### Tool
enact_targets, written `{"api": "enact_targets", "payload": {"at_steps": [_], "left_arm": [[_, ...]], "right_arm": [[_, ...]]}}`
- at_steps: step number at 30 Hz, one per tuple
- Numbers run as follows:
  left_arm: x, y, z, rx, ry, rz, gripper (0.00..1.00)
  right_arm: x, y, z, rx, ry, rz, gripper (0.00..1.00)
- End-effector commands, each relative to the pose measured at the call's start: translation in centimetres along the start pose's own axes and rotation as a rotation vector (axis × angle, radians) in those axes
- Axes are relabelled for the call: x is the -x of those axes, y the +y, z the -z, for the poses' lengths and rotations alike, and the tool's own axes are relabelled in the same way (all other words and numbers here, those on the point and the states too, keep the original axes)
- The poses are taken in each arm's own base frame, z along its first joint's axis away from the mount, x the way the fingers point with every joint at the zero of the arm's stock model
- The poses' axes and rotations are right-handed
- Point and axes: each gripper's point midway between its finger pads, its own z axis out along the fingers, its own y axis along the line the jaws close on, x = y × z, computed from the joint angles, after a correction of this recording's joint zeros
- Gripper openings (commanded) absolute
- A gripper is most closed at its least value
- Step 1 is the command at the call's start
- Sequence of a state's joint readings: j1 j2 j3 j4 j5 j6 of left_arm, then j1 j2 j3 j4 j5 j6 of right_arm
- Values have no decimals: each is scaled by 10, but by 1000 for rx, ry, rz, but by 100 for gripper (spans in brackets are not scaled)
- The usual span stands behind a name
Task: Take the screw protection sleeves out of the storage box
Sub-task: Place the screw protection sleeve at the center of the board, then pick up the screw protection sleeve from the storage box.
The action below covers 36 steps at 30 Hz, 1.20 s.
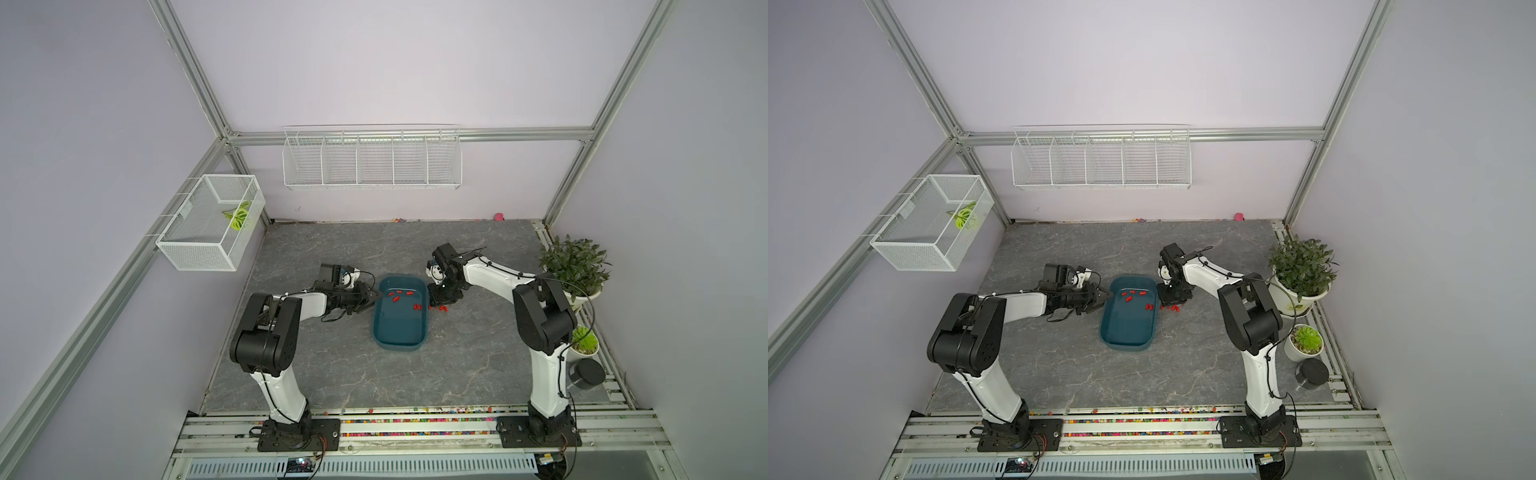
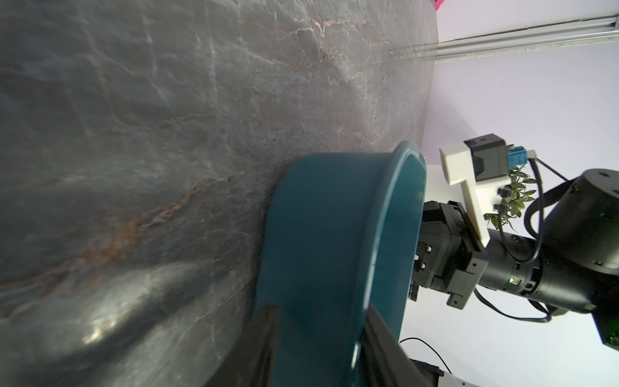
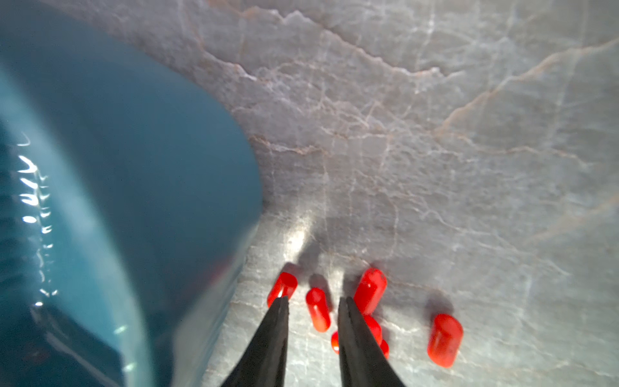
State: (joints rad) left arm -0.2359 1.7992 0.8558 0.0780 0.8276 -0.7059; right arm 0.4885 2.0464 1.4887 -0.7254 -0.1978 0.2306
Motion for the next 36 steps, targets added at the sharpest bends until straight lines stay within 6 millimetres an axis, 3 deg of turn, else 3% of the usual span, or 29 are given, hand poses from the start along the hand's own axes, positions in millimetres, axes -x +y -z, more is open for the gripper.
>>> {"api": "enact_targets", "payload": {"at_steps": [1,9,14,24,31,36], "left_arm": [[3,0,-3,1,5,-1,44],[3,0,-3,1,4,-1,44],[3,0,-3,3,4,-1,44],[2,1,-5,5,23,2,44],[1,0,-5,-3,26,-3,44],[1,0,-5,-4,25,-3,44]], "right_arm": [[6,1,31,-11,-79,3,31],[23,41,99,-56,-287,139,38],[33,82,117,-6,-384,220,48],[58,124,67,34,-350,263,49],[56,121,30,20,-288,266,49],[57,121,15,22,-262,262,50]]}}
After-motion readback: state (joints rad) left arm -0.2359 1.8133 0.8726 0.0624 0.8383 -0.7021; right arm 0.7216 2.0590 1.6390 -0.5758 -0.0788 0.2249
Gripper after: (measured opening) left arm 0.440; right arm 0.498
